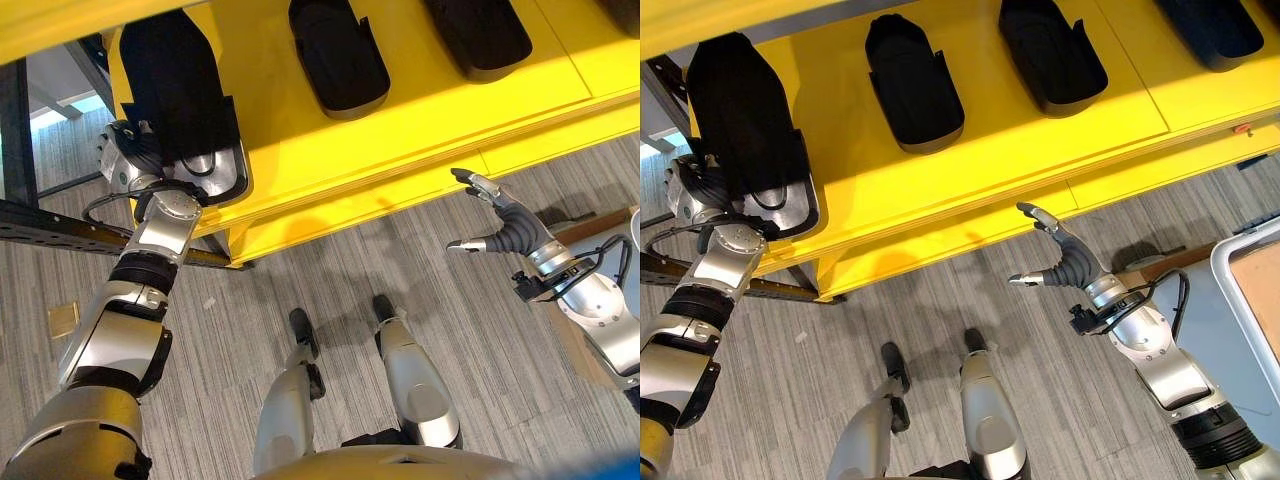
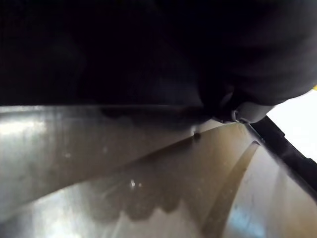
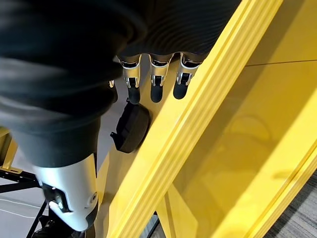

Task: Move parts from the plastic box to the shelf.

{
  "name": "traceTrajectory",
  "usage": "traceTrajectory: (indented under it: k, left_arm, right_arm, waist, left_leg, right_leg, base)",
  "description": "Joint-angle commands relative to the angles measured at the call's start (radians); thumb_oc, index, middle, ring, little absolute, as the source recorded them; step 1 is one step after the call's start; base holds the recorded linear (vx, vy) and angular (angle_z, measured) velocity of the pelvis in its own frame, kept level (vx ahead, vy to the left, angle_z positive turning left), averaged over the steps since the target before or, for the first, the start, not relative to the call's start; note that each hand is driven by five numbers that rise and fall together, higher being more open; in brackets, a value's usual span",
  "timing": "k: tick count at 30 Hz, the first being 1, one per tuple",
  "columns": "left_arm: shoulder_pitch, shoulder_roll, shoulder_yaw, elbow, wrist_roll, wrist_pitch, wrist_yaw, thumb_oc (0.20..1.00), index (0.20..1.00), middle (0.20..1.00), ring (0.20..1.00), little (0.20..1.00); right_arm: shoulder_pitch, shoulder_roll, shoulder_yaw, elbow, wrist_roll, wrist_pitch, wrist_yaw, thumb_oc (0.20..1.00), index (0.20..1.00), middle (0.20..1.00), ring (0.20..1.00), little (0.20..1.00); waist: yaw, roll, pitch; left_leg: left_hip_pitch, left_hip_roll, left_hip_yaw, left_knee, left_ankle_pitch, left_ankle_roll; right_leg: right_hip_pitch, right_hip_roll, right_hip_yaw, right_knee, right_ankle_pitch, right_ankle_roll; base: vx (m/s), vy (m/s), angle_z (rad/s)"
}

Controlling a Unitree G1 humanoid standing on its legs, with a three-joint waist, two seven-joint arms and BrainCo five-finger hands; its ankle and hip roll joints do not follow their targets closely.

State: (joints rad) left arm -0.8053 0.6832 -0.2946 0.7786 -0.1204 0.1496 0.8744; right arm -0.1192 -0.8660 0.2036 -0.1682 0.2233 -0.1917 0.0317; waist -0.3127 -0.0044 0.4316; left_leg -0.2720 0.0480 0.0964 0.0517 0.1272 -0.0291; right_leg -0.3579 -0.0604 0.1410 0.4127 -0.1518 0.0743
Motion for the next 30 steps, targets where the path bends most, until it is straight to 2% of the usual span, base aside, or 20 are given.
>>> traceTrajectory:
  k: [1,2,4,7,9,13,17,26,28,30]
  left_arm:
    - [-0.041,0.09,0.051,-0.009,0.012,-0.101,-0.041,0.2,0.2,0.2,0.2,0.2]
    - [-0.04,0.096,0.039,-0.034,0.057,-0.124,-0.08,0.2,0.2,0.2,0.2,0.2]
    - [-0.037,0.105,0.031,-0.047,0.06,-0.128,-0.084,0.2,0.2,0.2,0.2,0.2]
    - [-0.028,0.119,0.035,-0.06,0.047,-0.173,-0.112,0.2,0.2,0.2,0.2,0.2]
    - [-0.023,0.123,0.037,-0.065,0.072,-0.158,-0.124,0.2,0.2,0.2,0.2,0.2]
    - [-0.024,0.143,0.018,-0.063,0.068,-0.196,-0.157,0.2,0.2,0.2,0.2,0.2]
    - [-0.017,0.163,0.011,-0.08,0.077,-0.221,-0.239,0.2,0.2,0.2,0.2,0.2]
    - [-0.02,0.181,-0.01,-0.063,0.049,-0.241,-0.294,0.2,0.2,0.2,0.2,0.2]
    - [-0.024,0.184,-0.011,-0.057,0.059,-0.226,-0.313,0.2,0.2,0.2,0.2,0.2]
    - [-0.018,0.181,-0.009,-0.043,-0.002,-0.216,-0.302,0.2,0.2,0.2,0.2,0.2]
  right_arm:
    - [-0.022,0.016,-0.045,-0.001,0.033,-0.039,0.0,1.0,1.0,1.0,1.0,1.0]
    - [-0.02,0.009,-0.053,0.001,0.033,-0.037,0.022,1.0,1.0,1.0,1.0,1.0]
    - [-0.019,0.004,-0.056,-0.001,0.029,-0.03,0.031,1.0,1.0,1.0,1.0,1.0]
    - [-0.01,-0.006,-0.064,0.002,0.029,-0.029,0.031,1.0,1.0,1.0,1.0,1.0]
    - [-0.006,-0.012,-0.074,0.011,0.034,-0.038,0.034,1.0,1.0,1.0,1.0,1.0]
    - [-0.012,-0.02,-0.077,0.012,0.043,-0.041,0.037,1.0,1.0,1.0,1.0,1.0]
    - [-0.002,-0.037,-0.1,0.003,0.043,-0.046,0.059,1.0,1.0,1.0,1.0,1.0]
    - [-0.008,-0.06,-0.111,0.005,0.054,-0.043,0.077,1.0,1.0,1.0,1.0,1.0]
    - [-0.011,-0.064,-0.11,0.008,0.059,-0.045,0.077,1.0,1.0,1.0,1.0,1.0]
    - [-0.004,-0.068,-0.119,-0.003,0.069,-0.043,0.088,1.0,1.0,1.0,1.0,1.0]
  waist:
    - [-0.009,-0.026,-0.023]
    - [-0.008,-0.024,-0.021]
    - [-0.008,-0.022,-0.019]
    - [-0.009,-0.019,-0.016]
    - [-0.01,-0.018,-0.015]
    - [-0.011,-0.018,-0.011]
    - [-0.017,-0.013,-0.007]
    - [-0.027,-0.012,-0.011]
    - [-0.027,-0.012,-0.014]
    - [-0.032,-0.015,-0.019]
  left_leg:
    - [0.044,-0.006,0.033,0.105,-0.231,0.018]
    - [0.043,-0.006,0.035,0.103,-0.23,0.018]
    - [0.044,-0.006,0.036,0.102,-0.23,0.017]
    - [0.042,-0.006,0.037,0.107,-0.231,0.017]
    - [0.041,-0.007,0.038,0.107,-0.232,0.018]
    - [0.036,-0.007,0.039,0.112,-0.232,0.017]
    - [0.034,-0.006,0.044,0.121,-0.234,0.017]
    - [0.038,-0.005,0.052,0.136,-0.245,0.017]
    - [0.039,-0.005,0.054,0.136,-0.245,0.017]
    - [0.045,-0.006,0.059,0.134,-0.248,0.02]
  right_leg:
    - [0.036,0.026,0.076,-0.158,0.046,0.011]
    - [0.034,0.026,0.075,-0.16,0.049,0.012]
    - [0.034,0.025,0.076,-0.161,0.05,0.012]
    - [0.03,0.023,0.076,-0.158,0.049,0.011]
    - [0.029,0.021,0.075,-0.158,0.05,0.011]
    - [0.024,0.02,0.075,-0.157,0.053,0.011]
    - [0.017,0.015,0.075,-0.154,0.057,0.011]
    - [0.015,0.011,0.081,-0.155,0.062,0.012]
    - [0.015,0.01,0.08,-0.157,0.064,0.013]
    - [0.019,0.011,0.084,-0.165,0.068,0.015]
  base:
    - [0.02,0.002,-0.08]
    - [0.01,-0.002,-0.06]
    - [0.01,0.001,-0.02]
    - [0.01,0.007,0.0]
    - [0.0,0.0,0.0]
    - [0.0,0.0,0.0]
    - [0.04,0.032,0.0]
    - [0.02,0.016,0.0]
    - [0.0,0.0,0.0]
    - [0.02,0.003,0.0]
